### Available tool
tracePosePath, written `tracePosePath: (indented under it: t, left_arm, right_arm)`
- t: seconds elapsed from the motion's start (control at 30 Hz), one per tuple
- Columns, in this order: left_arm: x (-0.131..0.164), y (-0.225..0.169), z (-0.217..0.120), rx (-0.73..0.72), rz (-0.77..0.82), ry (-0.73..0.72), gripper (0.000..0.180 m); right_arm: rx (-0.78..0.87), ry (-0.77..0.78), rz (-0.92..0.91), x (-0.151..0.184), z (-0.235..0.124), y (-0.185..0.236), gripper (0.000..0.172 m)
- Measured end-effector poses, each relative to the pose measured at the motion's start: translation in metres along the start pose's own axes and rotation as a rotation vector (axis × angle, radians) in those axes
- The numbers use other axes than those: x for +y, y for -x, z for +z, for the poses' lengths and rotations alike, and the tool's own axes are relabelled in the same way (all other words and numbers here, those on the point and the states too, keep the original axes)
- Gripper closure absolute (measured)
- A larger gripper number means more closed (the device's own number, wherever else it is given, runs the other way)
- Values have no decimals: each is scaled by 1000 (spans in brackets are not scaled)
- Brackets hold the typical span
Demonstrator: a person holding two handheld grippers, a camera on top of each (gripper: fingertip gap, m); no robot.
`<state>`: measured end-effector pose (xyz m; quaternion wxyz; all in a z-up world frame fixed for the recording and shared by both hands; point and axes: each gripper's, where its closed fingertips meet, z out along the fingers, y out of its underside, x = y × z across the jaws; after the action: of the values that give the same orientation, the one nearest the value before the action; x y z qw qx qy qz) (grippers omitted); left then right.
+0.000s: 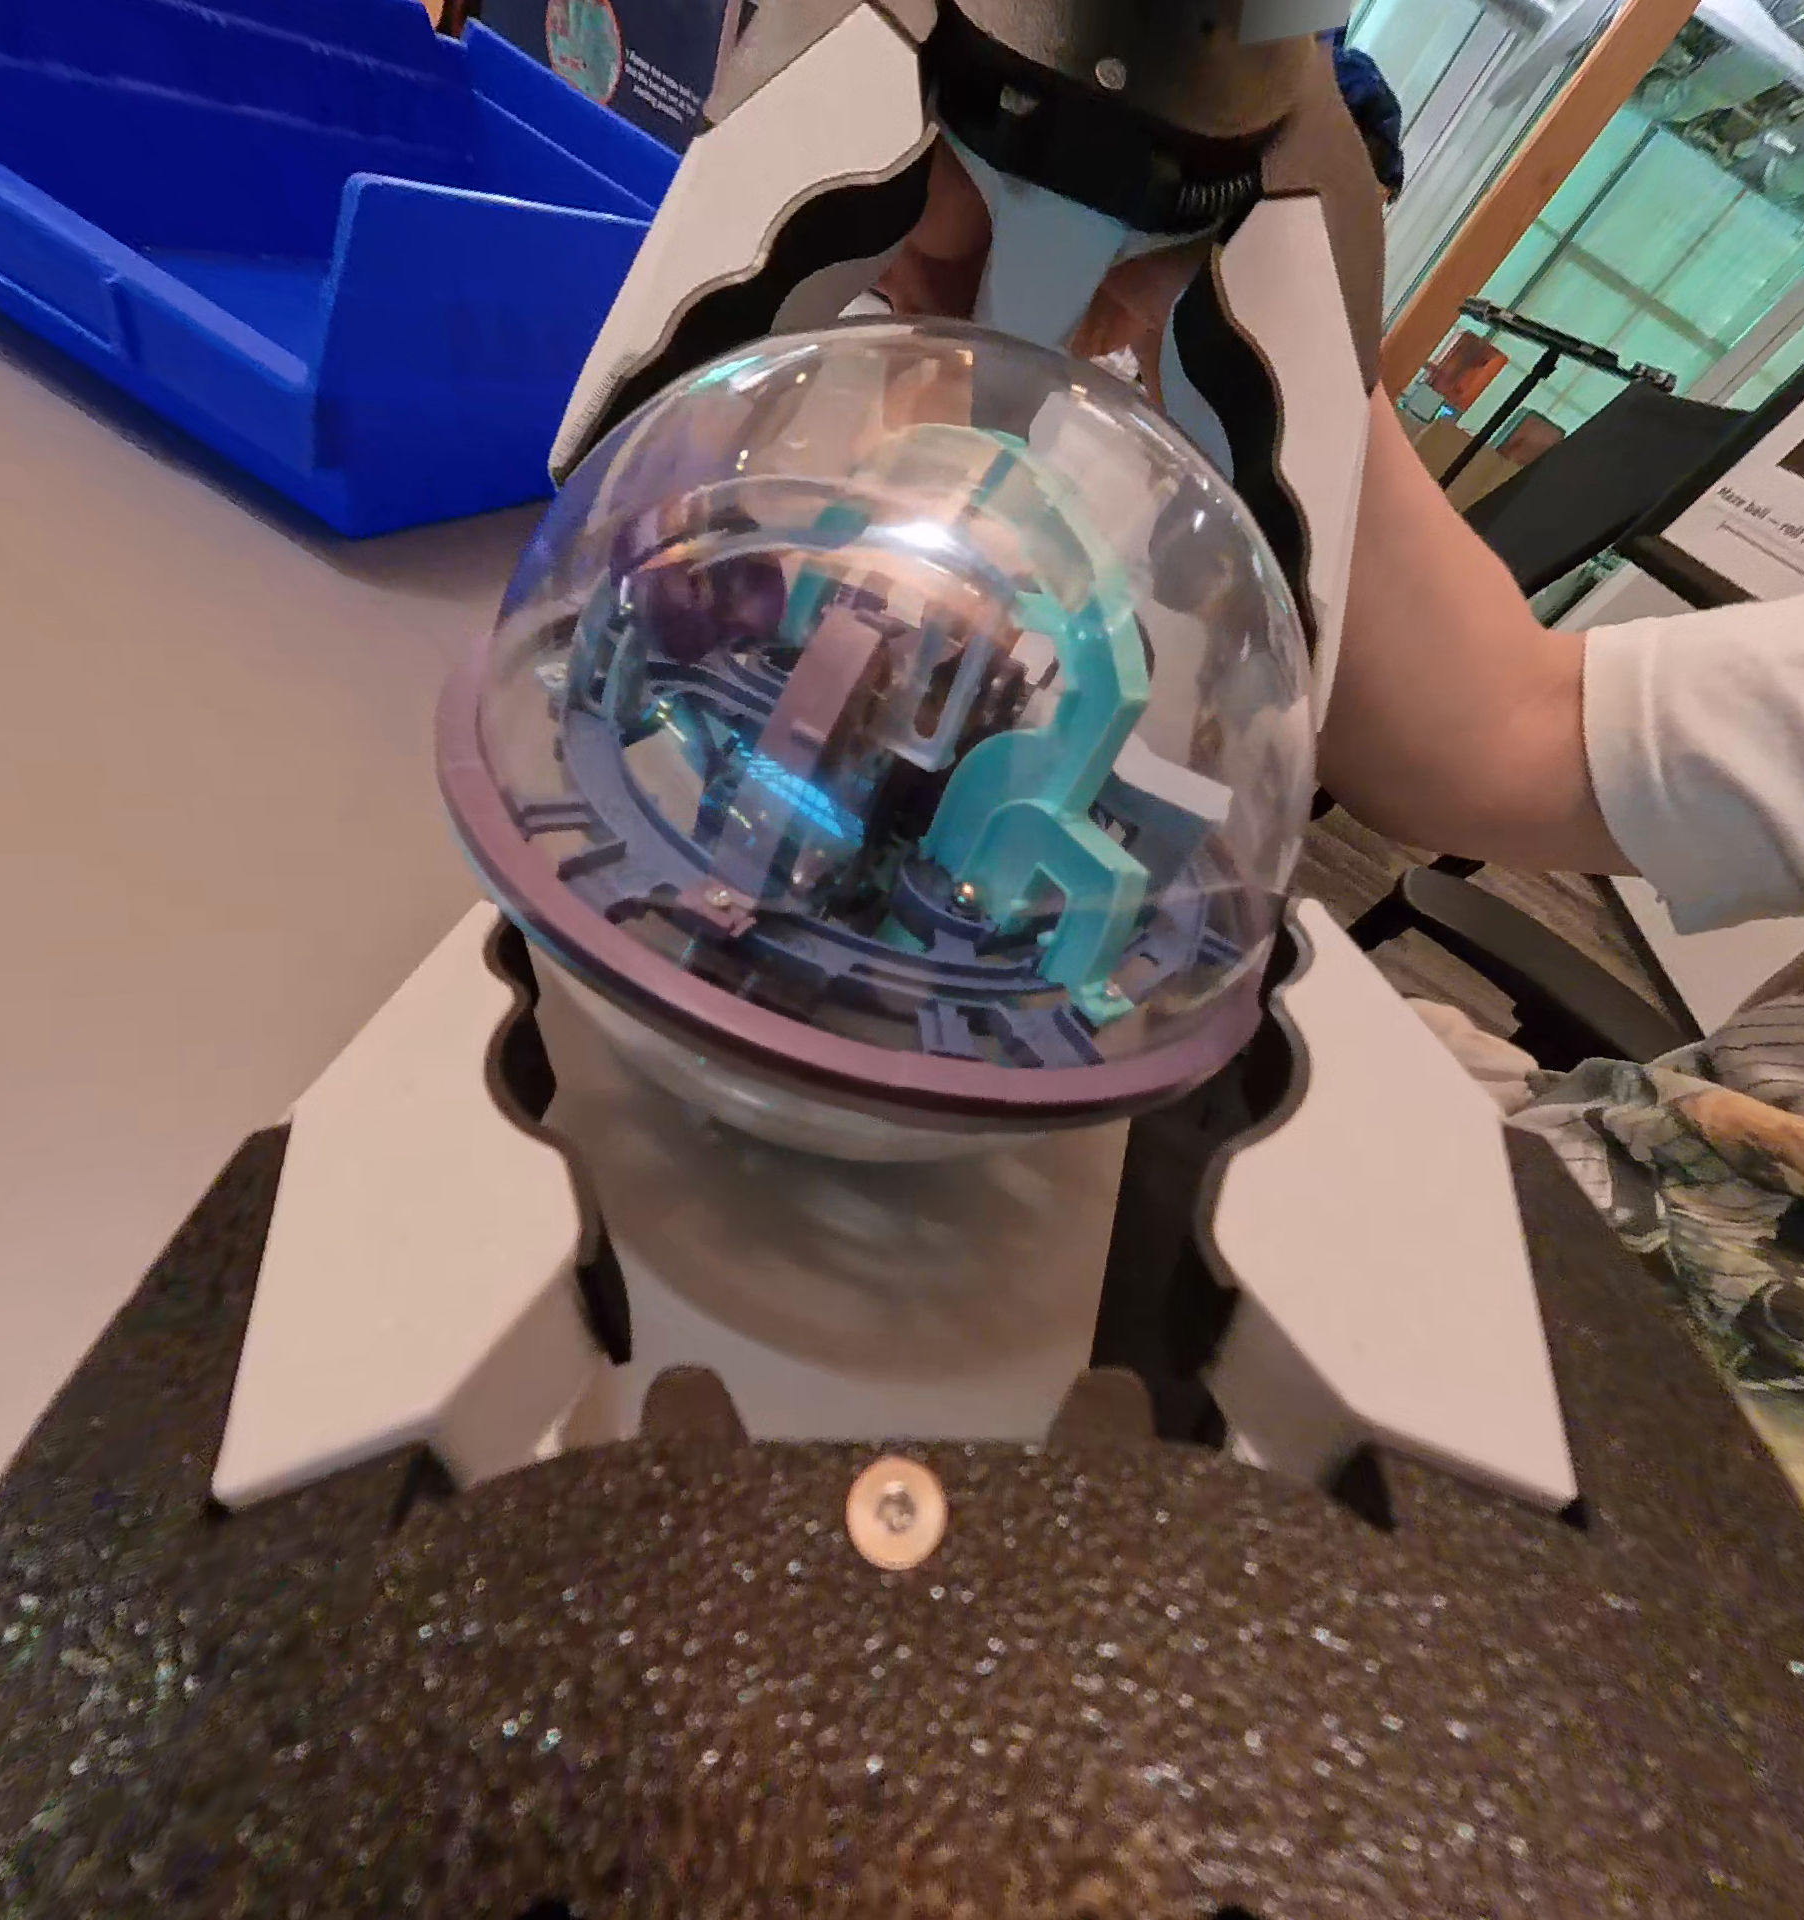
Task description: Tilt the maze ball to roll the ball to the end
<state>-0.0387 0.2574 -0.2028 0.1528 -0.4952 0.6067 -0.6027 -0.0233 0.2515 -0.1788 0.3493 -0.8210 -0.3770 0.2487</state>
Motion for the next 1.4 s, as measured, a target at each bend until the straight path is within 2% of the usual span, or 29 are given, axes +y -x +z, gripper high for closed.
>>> tracePosePath:
  t: [0.13, 0.27, 0.5, 0.73, 1.0, 1.23, 1.4]
  left_arm:
    - [6, -1, 4, -35, 102, 60, 47]
    - [-3, 0, 2, -71, 192, 34, 46]
    - [-9, 0, -7, -121, 255, 34, 44]
    - [-2, -8, 3, -104, 342, 72, 28]
    - [1, -13, 4, -96, 402, 99, 37]
    - [3, -18, 9, -58, 286, 102, 35]
    - [11, -20, 10, -51, 240, 158, 36]
  right_arm:
    - [-16, 19, -22, 5, -4, 2, 27]
    - [21, 57, -97, 9, -4, 0, 27]
    - [37, 67, -162, 9, 1, -1, 28]
    - [56, 82, -296, 10, 2, 10, 27]
    - [160, 70, -320, 12, 2, 18, 27]
    - [339, 47, -312, 24, 0, 22, 27]
    - [489, 14, -335, 27, 1, 25, 25]
